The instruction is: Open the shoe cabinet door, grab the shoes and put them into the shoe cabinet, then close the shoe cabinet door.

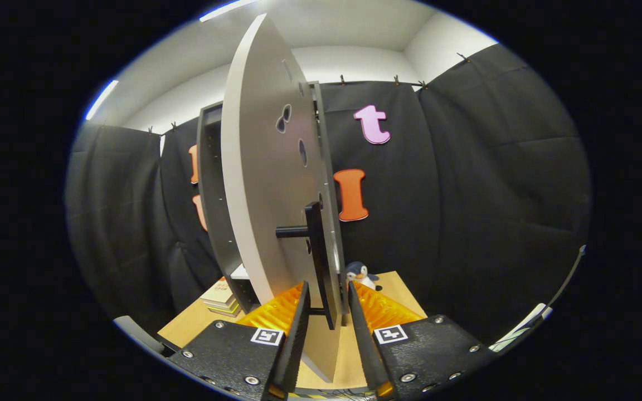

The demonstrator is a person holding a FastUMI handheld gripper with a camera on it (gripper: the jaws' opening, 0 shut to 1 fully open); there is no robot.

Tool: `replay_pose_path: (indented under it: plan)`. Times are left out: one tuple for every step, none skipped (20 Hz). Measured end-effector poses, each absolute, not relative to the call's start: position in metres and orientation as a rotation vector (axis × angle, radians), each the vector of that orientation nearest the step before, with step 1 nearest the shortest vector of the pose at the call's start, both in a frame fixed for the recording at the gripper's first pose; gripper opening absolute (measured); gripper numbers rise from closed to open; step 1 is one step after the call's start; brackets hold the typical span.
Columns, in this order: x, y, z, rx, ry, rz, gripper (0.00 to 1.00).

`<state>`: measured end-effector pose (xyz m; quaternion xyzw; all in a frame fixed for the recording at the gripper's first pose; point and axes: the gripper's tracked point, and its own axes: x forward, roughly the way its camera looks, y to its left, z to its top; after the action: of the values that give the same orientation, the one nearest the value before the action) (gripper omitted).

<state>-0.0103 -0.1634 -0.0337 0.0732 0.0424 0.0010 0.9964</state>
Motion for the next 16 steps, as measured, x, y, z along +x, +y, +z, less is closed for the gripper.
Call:
replay_pose_path:
  plan:
    - [-0.009, -0.152, -0.034, 0.145, 0.083, 0.032, 0.45]
    - [-0.006, -0.142, -0.033, 0.142, 0.079, 0.060, 0.45]
    - [-0.004, -0.140, -0.035, 0.144, 0.079, 0.087, 0.45]
    - [-0.003, -0.137, -0.034, 0.145, 0.078, 0.115, 0.45]
    - [0.001, -0.132, -0.030, 0.148, 0.071, 0.135, 0.45]
    - [0.006, -0.131, -0.028, 0.151, 0.064, 0.149, 0.46]
    - [0.009, -0.125, -0.028, 0.152, 0.064, 0.163, 0.46]
    - [0.009, -0.117, -0.028, 0.154, 0.059, 0.174, 0.46]
    - [0.010, -0.106, -0.027, 0.160, 0.056, 0.185, 0.46]
    - [0.011, -0.099, -0.026, 0.168, 0.056, 0.197, 0.46]
    - [0.013, -0.096, -0.024, 0.176, 0.057, 0.210, 0.46]
    - [0.015, -0.091, -0.023, 0.182, 0.056, 0.223, 0.45]
    - [0.019, -0.086, -0.023, 0.185, 0.055, 0.238, 0.45]
    - [0.020, -0.085, -0.024, 0.188, 0.054, 0.253, 0.45]
    - [0.020, -0.082, -0.024, 0.196, 0.054, 0.268, 0.46]
    - [0.021, -0.079, -0.025, 0.200, 0.058, 0.285, 0.45]
